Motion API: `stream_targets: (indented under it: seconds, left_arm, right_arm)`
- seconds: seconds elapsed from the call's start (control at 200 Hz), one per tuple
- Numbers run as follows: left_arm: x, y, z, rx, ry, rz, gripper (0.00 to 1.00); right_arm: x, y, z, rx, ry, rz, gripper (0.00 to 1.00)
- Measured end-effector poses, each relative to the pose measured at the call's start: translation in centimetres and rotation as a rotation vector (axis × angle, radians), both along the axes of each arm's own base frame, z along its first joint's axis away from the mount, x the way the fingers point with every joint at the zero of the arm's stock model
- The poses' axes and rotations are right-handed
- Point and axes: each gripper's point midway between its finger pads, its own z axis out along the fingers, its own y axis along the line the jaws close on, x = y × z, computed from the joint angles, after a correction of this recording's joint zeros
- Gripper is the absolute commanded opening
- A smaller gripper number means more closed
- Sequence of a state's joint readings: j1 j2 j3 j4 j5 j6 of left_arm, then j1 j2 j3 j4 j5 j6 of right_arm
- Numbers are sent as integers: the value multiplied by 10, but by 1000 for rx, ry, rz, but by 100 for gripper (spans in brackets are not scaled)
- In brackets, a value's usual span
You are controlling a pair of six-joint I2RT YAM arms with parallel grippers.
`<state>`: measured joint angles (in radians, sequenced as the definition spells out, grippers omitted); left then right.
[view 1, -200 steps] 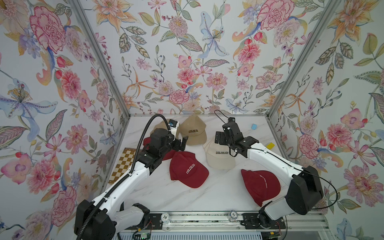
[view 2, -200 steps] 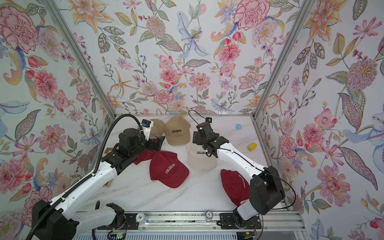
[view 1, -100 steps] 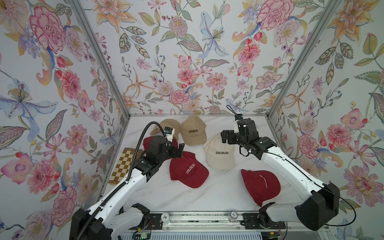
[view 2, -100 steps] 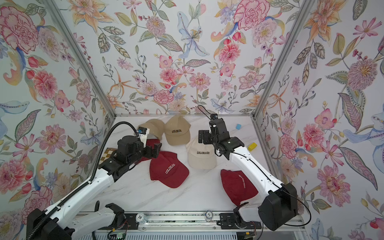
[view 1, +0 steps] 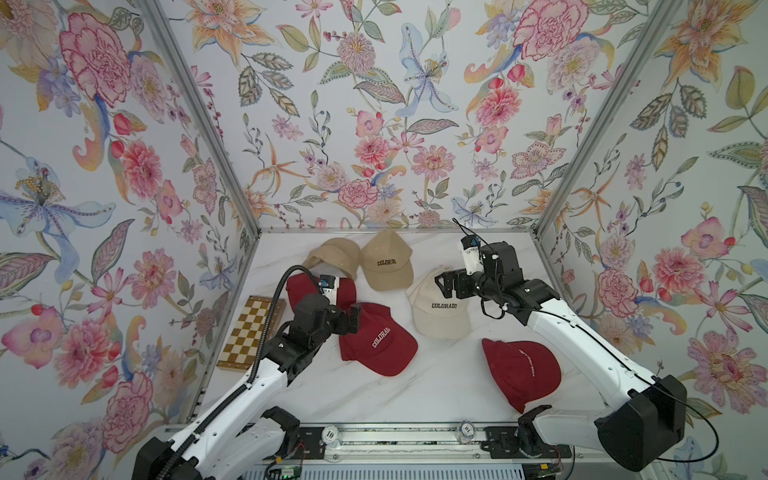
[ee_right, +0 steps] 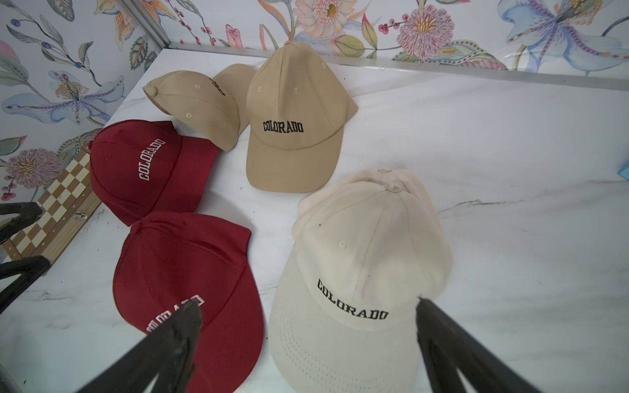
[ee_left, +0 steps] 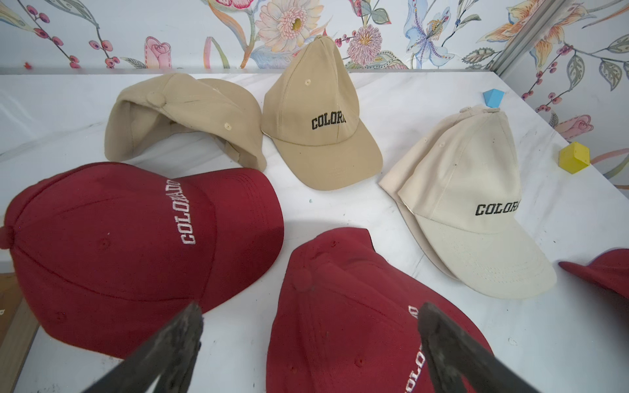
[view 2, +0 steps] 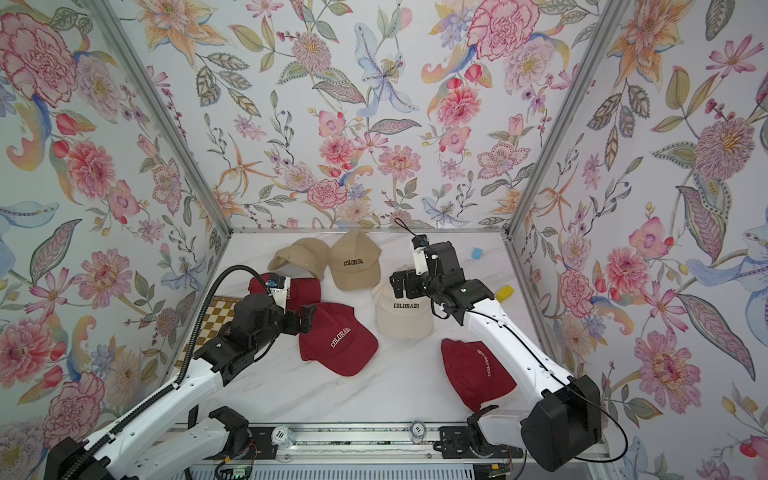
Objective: Stack the baseball caps by color
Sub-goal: Pick up the baseball cap from the center of the board.
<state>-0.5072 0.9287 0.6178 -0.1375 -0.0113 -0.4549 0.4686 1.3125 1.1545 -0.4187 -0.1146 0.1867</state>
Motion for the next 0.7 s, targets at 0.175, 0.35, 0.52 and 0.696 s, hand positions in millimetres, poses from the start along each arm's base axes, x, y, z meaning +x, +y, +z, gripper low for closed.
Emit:
stream_targets:
  seconds: [0.175,0.35,0.52,0.696]
  left_arm:
    - [-4,3,-13,6,25,7,100]
    - [-8,5,-30,24,59,6,100]
    - [-13,5,-49,40,99,-2,100]
    - [-7,-3,-58,33,110,-27,100]
  right_arm:
    - [-4,8,-5,-1,15,27,99]
    - [-10,11,-7,-27,20,69,99]
    - [-13,9,-11,-77,13,117,99]
    - [-14,12,-13,-89,4,151,99]
